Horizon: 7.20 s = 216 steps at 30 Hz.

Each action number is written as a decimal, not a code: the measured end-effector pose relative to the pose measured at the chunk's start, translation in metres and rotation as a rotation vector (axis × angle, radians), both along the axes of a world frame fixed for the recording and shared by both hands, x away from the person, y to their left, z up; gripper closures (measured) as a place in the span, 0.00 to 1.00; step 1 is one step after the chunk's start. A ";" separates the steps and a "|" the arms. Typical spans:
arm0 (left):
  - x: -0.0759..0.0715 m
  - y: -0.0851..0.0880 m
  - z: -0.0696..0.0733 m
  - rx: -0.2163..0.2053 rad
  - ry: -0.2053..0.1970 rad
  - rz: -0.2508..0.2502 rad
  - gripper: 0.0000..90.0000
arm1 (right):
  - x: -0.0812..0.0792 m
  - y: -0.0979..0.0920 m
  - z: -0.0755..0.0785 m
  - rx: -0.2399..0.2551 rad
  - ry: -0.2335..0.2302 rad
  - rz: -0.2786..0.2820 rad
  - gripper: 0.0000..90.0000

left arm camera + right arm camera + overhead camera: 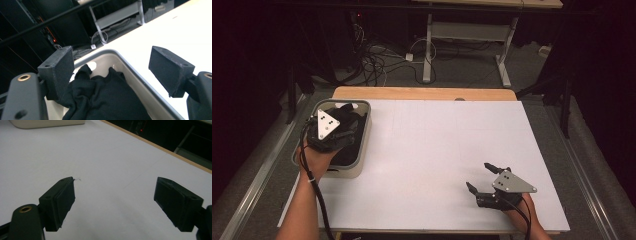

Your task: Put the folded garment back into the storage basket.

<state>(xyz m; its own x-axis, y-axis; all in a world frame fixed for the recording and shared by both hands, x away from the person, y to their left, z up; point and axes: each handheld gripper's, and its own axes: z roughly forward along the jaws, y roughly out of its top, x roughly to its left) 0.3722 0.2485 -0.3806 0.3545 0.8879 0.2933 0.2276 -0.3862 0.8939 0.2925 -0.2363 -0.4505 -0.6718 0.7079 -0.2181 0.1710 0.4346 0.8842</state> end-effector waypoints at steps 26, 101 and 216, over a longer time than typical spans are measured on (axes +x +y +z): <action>-0.019 -0.016 -0.005 -0.036 -0.049 -0.055 0.16 | 0.000 0.000 -0.002 -0.006 -0.026 -0.009 0.18; -0.051 -0.099 -0.005 0.089 -0.070 -0.306 0.16 | -0.008 0.012 0.000 -0.011 -0.037 0.035 0.18; -0.092 -0.067 -0.091 0.140 0.121 -0.353 0.16 | -0.016 -0.002 -0.005 -0.059 -0.043 -0.022 0.17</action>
<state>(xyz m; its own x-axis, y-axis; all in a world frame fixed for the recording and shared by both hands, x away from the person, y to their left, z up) 0.2801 0.1815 -0.4719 0.6699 0.6599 0.3403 0.1595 -0.5756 0.8020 0.2765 -0.2379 -0.4551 -0.6450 0.7078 -0.2881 0.1436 0.4826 0.8640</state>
